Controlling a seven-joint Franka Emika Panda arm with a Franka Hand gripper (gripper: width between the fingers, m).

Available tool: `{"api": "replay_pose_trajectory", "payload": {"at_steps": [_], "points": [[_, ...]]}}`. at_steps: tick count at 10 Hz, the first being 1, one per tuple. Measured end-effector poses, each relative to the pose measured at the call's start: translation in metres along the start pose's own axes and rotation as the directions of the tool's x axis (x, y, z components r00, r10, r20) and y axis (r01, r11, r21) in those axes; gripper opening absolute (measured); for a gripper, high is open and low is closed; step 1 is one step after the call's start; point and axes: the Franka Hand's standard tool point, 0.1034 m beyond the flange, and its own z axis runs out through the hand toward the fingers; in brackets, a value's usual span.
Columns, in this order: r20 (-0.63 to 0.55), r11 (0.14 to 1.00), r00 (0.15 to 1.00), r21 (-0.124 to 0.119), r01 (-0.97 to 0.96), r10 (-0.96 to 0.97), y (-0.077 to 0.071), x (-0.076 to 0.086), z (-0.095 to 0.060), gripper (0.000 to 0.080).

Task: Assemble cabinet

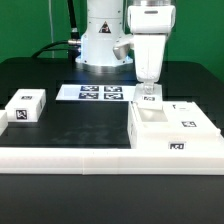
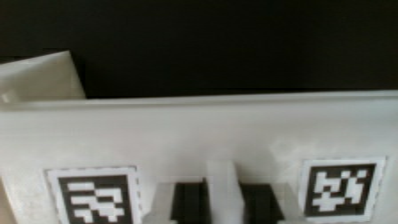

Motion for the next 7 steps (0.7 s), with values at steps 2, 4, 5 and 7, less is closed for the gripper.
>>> {"api": "replay_pose_trajectory", "payload": {"at_steps": [2,4,5,7], "points": [[0.000,1.000,1.000,0.000,0.000,0.000,0.000,0.000,0.000,0.0070],[0.002,0.999,0.999,0.001,0.033,-0.033,0.002,-0.001,0.000,0.0070],[0.001,0.999,0.999,0.002,0.049,-0.049,0.007,-0.001,0.000,0.0070],[0.001,0.997,0.997,0.005,0.076,-0.076,0.015,0.001,0.000,0.0070]]}}
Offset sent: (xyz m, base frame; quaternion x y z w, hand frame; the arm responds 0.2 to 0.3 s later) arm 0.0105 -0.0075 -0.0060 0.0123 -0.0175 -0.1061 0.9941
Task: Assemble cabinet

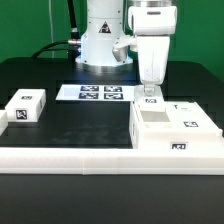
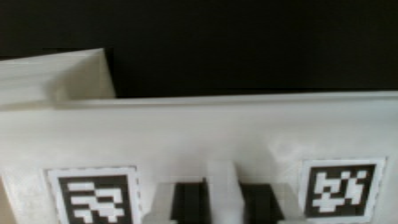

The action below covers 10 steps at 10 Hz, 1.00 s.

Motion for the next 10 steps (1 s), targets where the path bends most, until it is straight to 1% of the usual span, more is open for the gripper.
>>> {"api": "replay_pose_trajectory", "payload": {"at_steps": [6,7,9,10], "points": [[0.001,1.000,1.000,0.002,0.008,-0.008,0.000,-0.001,0.000,0.0070],[-0.001,1.000,1.000,0.000,0.024,-0.024,0.008,-0.003,0.000,0.0070],[-0.009,0.998,0.999,-0.012,0.054,-0.054,0.032,-0.001,-0.001,0.0070],[-0.009,0.998,0.998,-0.010,0.055,-0.055,0.039,-0.001,-0.001,0.0070]]}}
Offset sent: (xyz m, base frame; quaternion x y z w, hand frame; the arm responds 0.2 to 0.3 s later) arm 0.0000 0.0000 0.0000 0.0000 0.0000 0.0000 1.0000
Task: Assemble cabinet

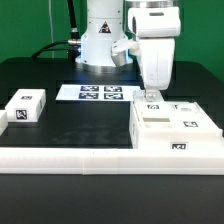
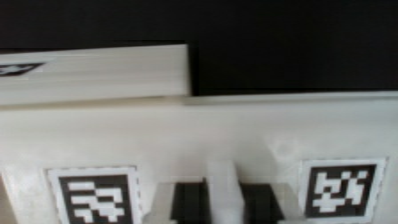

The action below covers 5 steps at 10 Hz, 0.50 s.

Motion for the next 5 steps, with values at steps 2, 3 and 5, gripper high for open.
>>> {"api": "replay_pose_trajectory", "payload": {"at_steps": [2,3,5], "points": [[0.000,1.000,1.000,0.000,-0.004,0.004,0.0001,-0.0006,-0.0001,0.0070],[0.000,1.000,1.000,0.000,-0.004,0.004,0.0001,-0.0006,0.0000,0.0070],[0.000,1.000,1.000,0.000,-0.004,0.004,0.0001,-0.0006,0.0000,0.0070]]}}
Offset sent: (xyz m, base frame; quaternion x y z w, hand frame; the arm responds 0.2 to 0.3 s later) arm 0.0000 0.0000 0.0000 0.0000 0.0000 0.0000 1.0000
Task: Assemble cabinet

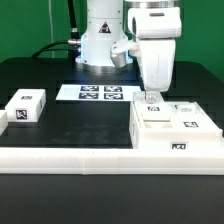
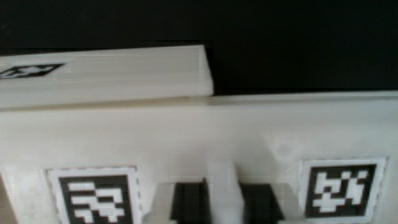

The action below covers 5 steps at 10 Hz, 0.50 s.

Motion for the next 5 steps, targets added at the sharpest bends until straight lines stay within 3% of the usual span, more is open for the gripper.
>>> {"api": "replay_pose_trajectory", "payload": {"at_steps": [1,5], "points": [[0.000,1.000,1.000,0.000,0.000,0.000,0.001,0.000,0.000,0.0070],[-0.014,0.999,0.999,-0.035,0.035,-0.035,0.036,-0.001,-0.002,0.0070]]}}
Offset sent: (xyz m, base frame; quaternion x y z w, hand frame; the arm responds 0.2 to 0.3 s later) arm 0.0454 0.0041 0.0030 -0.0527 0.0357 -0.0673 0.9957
